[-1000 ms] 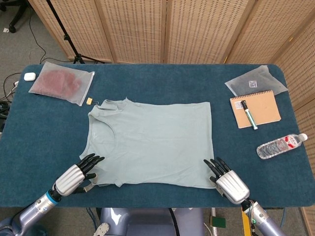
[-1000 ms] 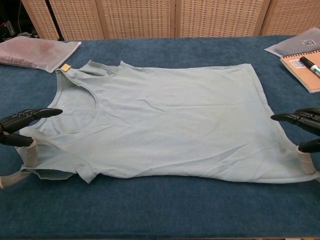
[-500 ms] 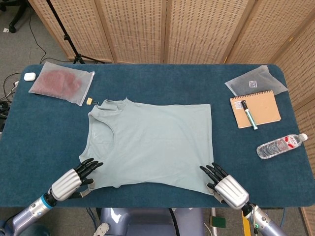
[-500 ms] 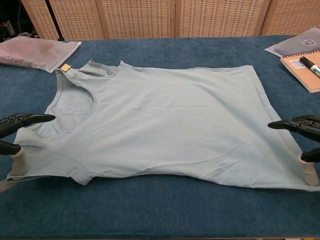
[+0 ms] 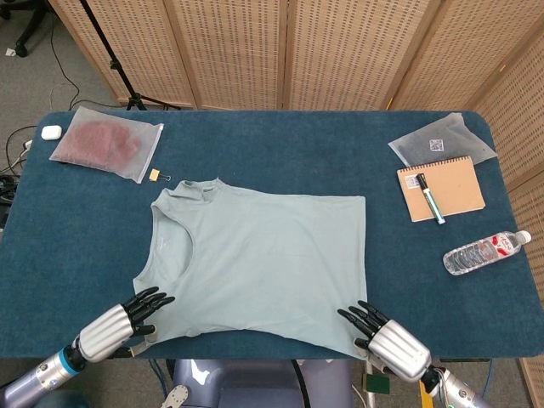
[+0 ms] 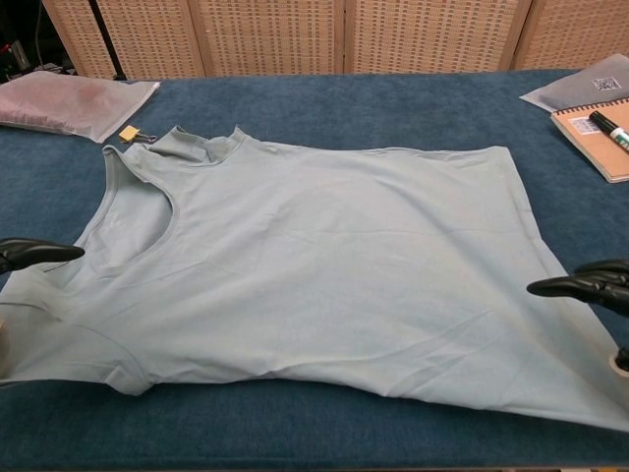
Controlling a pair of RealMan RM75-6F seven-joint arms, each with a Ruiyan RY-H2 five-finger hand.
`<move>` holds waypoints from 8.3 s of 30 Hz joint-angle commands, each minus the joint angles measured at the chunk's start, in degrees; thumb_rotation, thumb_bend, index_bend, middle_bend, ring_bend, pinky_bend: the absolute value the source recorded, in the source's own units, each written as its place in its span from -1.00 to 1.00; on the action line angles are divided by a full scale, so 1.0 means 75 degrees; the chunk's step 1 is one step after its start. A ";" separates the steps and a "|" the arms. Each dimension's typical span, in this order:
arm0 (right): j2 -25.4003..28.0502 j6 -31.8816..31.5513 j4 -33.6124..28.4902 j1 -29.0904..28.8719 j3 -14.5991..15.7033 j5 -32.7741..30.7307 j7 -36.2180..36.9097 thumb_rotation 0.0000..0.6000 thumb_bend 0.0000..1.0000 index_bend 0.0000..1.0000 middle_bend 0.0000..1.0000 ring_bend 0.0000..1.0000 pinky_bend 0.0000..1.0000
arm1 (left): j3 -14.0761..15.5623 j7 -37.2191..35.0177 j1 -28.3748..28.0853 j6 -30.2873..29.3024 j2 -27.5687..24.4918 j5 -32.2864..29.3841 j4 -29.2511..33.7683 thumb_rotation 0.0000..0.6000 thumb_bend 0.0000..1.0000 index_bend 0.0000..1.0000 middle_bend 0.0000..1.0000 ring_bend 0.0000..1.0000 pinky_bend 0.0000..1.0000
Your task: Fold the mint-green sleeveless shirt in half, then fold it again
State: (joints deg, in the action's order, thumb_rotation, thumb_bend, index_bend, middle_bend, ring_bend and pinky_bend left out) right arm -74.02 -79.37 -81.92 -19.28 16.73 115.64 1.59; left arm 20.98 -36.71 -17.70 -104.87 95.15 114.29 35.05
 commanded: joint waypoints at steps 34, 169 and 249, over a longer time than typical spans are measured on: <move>0.0509 -0.0573 -0.0072 0.0108 0.1030 0.1552 0.0196 1.00 -0.07 0.35 -1.00 -1.00 -1.00 | 0.0824 0.0207 0.0624 -0.0939 -0.0672 0.0990 0.0321 1.00 0.03 0.52 -1.00 -1.00 -1.00; 0.1143 0.1387 -0.0714 -0.0620 -0.2228 -0.3721 0.1681 1.00 -1.00 -1.00 -1.00 -1.00 -1.00 | -0.3040 0.1987 -0.2221 0.5583 -0.1760 -0.3521 0.3508 1.00 -0.03 -1.00 -1.00 -1.00 -1.00; 0.1087 0.1226 -0.0618 -0.0164 -0.2585 -0.3833 0.1883 1.00 -1.00 -1.00 -1.00 -1.00 -1.00 | -0.1282 -0.0262 -0.2181 0.3267 0.1313 -0.1593 -0.3494 1.00 -0.23 -0.12 -1.00 -1.00 -1.00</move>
State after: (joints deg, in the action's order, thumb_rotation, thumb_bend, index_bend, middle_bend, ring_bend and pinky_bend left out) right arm -65.88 -70.18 -86.55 -20.51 -2.66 86.89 15.70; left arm 11.34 -38.66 -34.05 -80.40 104.98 102.37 8.87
